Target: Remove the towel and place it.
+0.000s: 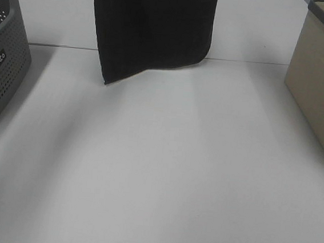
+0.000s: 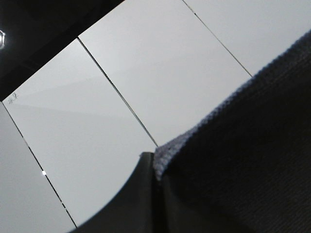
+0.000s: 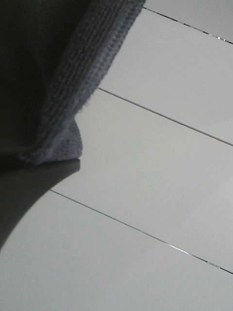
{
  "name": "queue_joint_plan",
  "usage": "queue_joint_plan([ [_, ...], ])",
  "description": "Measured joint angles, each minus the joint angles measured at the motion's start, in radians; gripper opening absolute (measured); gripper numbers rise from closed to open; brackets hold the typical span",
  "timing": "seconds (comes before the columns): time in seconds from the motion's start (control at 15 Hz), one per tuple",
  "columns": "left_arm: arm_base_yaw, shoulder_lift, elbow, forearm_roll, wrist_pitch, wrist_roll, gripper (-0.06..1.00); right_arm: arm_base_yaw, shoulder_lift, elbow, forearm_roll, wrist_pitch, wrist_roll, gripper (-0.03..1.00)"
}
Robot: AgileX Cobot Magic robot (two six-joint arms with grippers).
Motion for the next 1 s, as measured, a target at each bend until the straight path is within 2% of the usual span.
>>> queue_joint_plan([
  [0.27, 0.013, 0.172, -0.274, 0.008, 0.120, -0.002, 0.00, -0.032, 0.049, -0.019, 0.000, -0.020, 0.036, 0.02],
  [0.47, 0.019, 0.202, -0.299, 0.012, 0.185, -0.002, 0.00, -0.041, 0.065, -0.019, 0.000, -0.020, 0.070, 0.02],
  [0.67, 0.020, 0.202, -0.303, 0.019, 0.196, -0.002, 0.00, -0.041, 0.065, -0.019, 0.000, -0.041, 0.071, 0.02],
  [0.8, 0.024, 0.202, -0.304, 0.071, 0.175, -0.003, 0.00, -0.041, 0.065, -0.019, 0.000, -0.122, 0.071, 0.02],
  [0.87, 0.027, 0.202, -0.304, 0.098, 0.124, -0.003, 0.00, -0.041, 0.065, -0.019, 0.000, -0.251, 0.082, 0.02],
  [1.0, 0.027, 0.202, -0.306, 0.104, 0.098, -0.003, 0.00, -0.041, 0.065, -0.019, 0.000, -0.283, 0.107, 0.02],
])
